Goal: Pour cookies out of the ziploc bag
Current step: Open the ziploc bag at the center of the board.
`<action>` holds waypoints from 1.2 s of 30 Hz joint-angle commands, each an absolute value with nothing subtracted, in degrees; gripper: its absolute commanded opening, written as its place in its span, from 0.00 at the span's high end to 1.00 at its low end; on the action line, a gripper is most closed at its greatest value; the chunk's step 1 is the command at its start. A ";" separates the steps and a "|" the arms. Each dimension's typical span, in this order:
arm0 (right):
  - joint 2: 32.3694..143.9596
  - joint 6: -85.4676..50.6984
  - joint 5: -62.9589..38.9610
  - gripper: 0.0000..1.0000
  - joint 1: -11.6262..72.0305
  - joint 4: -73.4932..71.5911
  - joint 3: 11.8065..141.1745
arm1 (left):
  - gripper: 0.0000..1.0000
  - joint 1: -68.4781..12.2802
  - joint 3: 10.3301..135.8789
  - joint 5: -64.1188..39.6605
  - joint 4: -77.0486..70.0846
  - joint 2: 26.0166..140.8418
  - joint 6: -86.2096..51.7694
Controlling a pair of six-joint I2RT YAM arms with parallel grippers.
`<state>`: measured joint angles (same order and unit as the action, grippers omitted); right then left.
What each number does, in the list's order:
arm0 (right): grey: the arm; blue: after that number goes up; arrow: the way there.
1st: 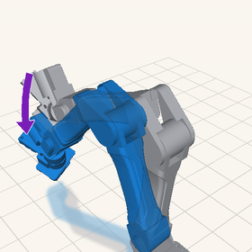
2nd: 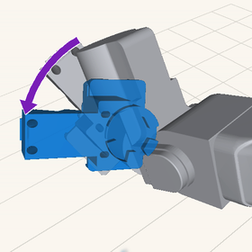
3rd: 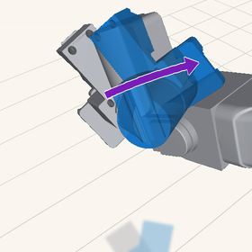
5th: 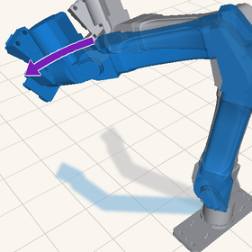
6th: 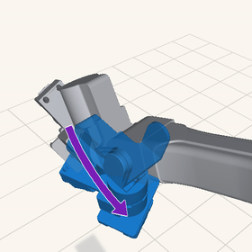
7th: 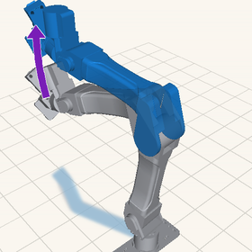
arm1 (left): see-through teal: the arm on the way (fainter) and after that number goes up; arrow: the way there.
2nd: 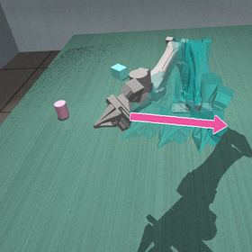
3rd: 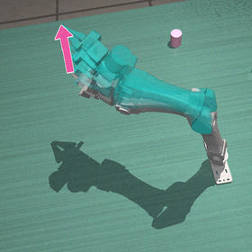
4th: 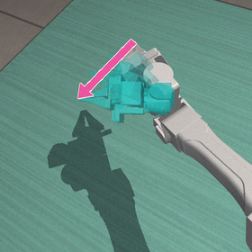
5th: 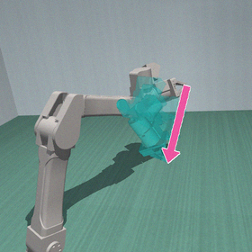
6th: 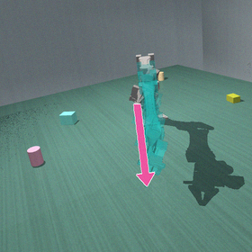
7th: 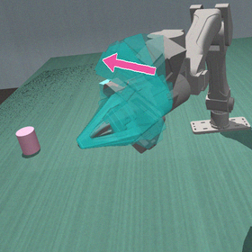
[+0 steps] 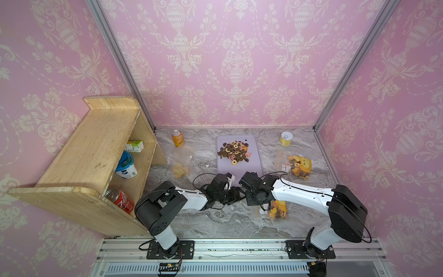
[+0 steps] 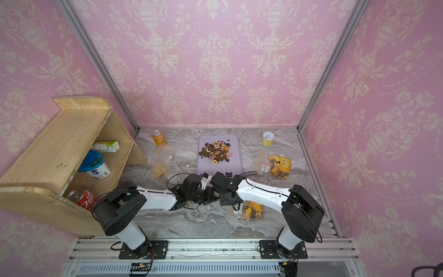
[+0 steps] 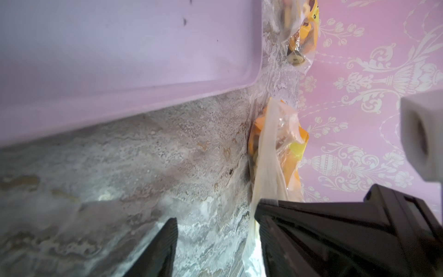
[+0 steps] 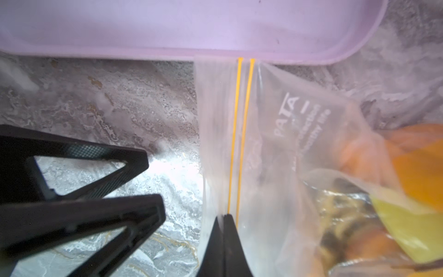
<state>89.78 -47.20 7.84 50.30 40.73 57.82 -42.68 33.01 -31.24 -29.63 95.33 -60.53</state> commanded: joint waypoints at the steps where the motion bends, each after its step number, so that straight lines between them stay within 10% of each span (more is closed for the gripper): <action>1: 86.87 -49.29 5.10 1.00 48.97 37.92 55.33 | 0.35 -43.07 32.17 -32.28 -33.32 94.04 -59.78; 36: 81.13 -51.15 -0.15 1.00 45.27 34.30 50.34 | 0.73 -46.32 38.95 -34.37 -35.33 101.82 -59.69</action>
